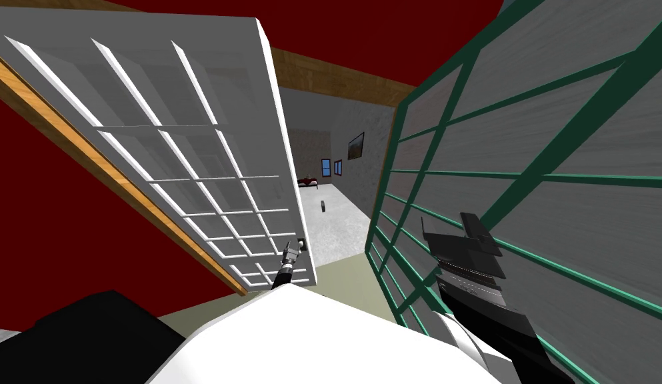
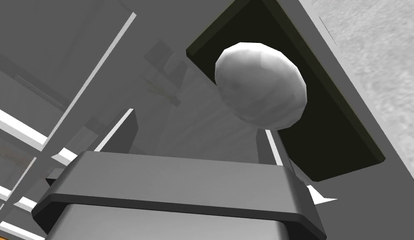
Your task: Pull the door open
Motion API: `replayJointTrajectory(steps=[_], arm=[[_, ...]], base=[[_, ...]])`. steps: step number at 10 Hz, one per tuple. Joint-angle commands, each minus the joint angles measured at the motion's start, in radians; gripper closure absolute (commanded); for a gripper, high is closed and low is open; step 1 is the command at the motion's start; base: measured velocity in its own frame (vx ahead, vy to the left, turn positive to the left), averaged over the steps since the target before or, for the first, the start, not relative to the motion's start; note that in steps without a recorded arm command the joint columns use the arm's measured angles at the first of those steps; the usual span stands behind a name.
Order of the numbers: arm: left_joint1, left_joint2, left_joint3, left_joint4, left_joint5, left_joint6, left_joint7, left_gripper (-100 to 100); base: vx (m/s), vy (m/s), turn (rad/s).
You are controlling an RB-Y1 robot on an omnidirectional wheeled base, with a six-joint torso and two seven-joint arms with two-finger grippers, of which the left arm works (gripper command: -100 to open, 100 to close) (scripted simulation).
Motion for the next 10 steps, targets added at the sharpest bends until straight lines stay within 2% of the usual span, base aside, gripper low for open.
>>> replayJointTrajectory(steps=[1,2,4,5,6,7,10], arm=[[-0.022,-0.026,-0.021,0.005,0.009,-0.004,0.05,-100],[-0.028,-0.032,-0.022,0.005,0.025,-0.002,0.079,-100],[-0.028,-0.032,-0.022,0.005,0.025,-0.002,0.096,-100],[-0.034,-0.039,-0.023,0.006,0.041,0.0,0.134,-100],[-0.034,-0.039,-0.023,0.006,0.041,0.0,0.137,-100],[-0.04,-0.045,-0.023,0.006,0.056,0.002,0.173,-100],[-0.04,-0.045,-0.023,0.006,0.056,0.002,0.178,-100]], base=[[-0.047,0.008,-0.05],[-0.085,0.019,-0.099],[-0.041,0.007,-0.017],[-0.027,0.011,-0.013],[-0.028,0.006,-0.022],[-0.058,0.009,-0.066],[-0.024,0.009,-0.007]])
